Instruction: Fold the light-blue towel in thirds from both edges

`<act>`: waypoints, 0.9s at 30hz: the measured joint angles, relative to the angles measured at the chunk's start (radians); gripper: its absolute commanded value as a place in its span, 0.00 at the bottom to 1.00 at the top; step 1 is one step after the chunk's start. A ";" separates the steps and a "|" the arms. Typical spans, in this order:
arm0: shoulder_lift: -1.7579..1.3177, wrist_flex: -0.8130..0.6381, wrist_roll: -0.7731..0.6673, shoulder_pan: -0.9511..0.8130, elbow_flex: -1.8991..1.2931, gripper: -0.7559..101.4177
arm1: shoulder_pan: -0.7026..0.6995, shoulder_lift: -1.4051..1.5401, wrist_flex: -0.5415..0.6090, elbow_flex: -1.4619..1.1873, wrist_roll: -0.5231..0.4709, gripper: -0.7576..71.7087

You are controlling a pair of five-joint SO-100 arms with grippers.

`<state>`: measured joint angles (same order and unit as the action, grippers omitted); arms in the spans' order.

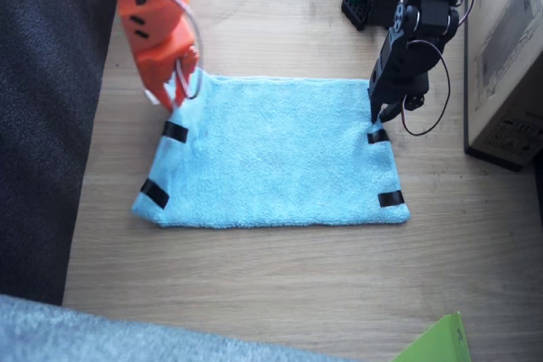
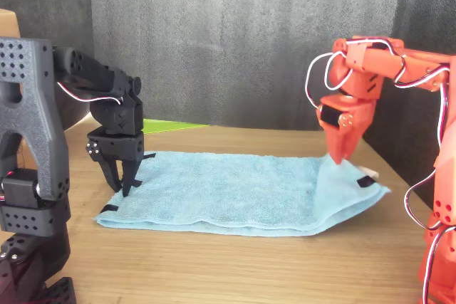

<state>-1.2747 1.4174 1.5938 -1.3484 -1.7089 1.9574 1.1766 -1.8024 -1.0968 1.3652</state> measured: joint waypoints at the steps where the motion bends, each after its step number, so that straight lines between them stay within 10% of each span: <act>1: 0.000 0.000 0.000 0.000 0.000 0.01 | 0.012 -0.011 -0.014 0.031 0.000 0.01; 27: -0.005 -0.009 -0.028 0.000 -0.017 0.01 | 0.314 -0.373 -0.135 0.617 0.000 0.01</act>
<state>-1.2793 1.4082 1.5662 -1.3484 -1.7257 2.2718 0.8038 -1.9374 -0.4801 1.3652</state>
